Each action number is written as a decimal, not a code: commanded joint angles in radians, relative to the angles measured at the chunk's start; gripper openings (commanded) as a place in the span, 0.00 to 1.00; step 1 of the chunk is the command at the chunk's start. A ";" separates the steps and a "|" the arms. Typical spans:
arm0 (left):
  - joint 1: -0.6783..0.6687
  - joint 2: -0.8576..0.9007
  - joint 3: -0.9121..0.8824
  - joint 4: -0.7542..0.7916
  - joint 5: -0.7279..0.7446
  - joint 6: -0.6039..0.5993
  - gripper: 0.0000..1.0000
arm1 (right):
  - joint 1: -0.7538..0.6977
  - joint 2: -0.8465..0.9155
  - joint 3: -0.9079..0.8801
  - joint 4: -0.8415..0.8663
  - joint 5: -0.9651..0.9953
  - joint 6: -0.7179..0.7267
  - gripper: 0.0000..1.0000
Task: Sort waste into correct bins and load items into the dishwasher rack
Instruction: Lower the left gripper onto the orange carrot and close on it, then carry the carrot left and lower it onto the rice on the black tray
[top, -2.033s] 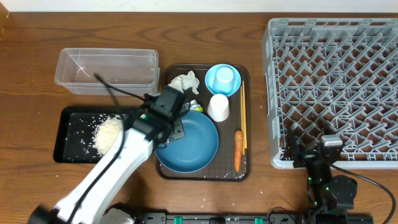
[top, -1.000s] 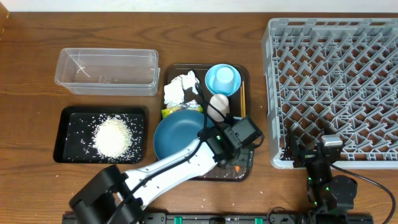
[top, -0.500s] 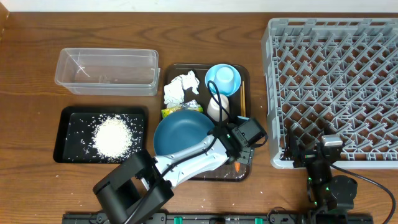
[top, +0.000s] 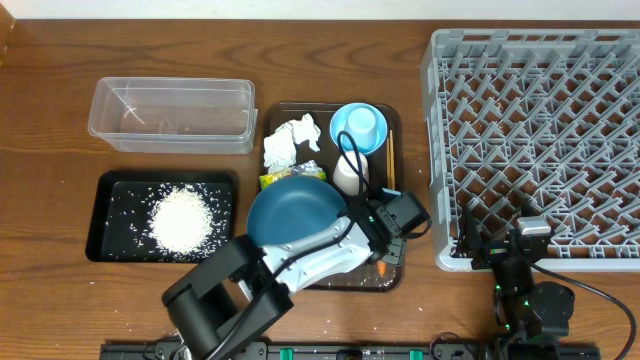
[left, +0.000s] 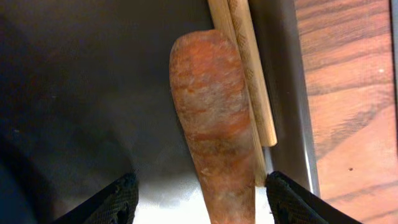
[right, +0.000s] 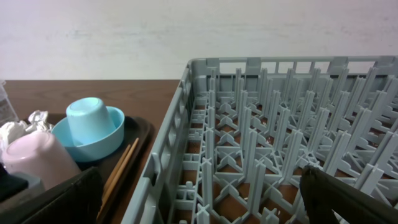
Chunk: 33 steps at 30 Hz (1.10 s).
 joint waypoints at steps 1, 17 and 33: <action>-0.002 0.017 0.014 0.005 -0.019 0.006 0.68 | -0.018 0.001 -0.002 -0.003 0.005 -0.012 0.99; -0.002 0.017 0.014 0.017 -0.019 0.006 0.33 | -0.018 0.001 -0.002 -0.003 0.005 -0.012 0.99; -0.002 -0.079 0.030 0.016 -0.008 0.006 0.19 | -0.018 0.001 -0.002 -0.003 0.005 -0.012 0.99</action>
